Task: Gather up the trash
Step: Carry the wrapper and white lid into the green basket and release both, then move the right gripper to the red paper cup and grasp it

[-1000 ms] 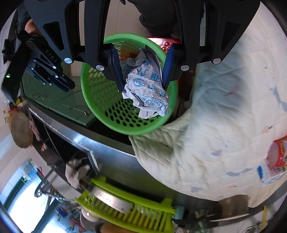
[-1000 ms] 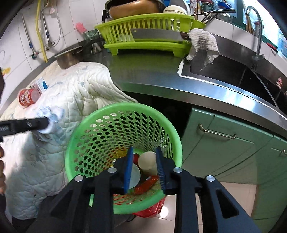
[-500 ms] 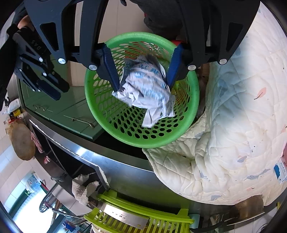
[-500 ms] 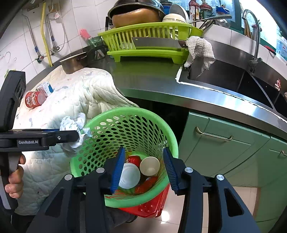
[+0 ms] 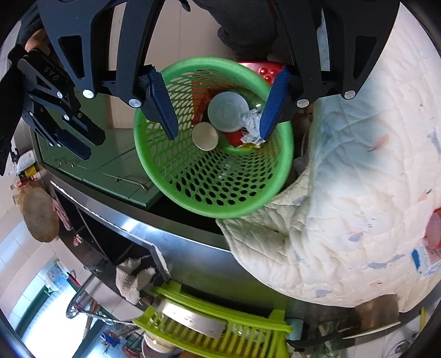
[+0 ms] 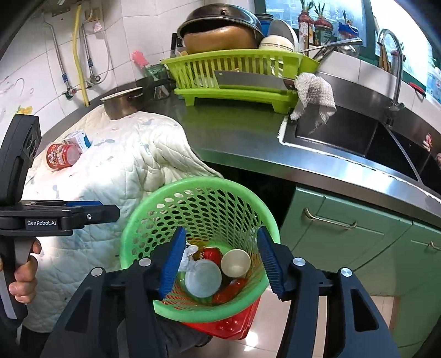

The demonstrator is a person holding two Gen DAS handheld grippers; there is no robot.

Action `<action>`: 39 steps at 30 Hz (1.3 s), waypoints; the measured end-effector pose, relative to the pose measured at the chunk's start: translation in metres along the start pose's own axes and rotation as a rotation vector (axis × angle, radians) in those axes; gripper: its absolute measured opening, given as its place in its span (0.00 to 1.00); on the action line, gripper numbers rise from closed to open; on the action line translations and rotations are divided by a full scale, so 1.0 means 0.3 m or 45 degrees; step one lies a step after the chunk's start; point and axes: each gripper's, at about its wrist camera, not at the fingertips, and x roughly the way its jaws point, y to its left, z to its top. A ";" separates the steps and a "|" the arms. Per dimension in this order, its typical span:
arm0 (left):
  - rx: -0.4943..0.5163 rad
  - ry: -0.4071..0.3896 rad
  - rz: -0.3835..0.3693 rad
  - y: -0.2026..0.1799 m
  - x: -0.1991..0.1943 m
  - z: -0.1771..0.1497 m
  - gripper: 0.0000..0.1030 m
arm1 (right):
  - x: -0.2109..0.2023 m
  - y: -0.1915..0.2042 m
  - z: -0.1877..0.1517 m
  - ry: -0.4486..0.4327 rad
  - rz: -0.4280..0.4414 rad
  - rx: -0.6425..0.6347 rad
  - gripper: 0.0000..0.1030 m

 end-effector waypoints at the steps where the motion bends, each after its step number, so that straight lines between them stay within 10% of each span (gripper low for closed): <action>1: -0.001 -0.007 0.006 0.008 -0.011 0.000 0.60 | -0.002 0.007 0.003 -0.002 0.002 -0.005 0.51; 39: -0.390 -0.388 0.450 0.803 -0.636 -0.150 0.87 | 0.157 0.761 0.235 -0.040 0.350 -0.568 0.82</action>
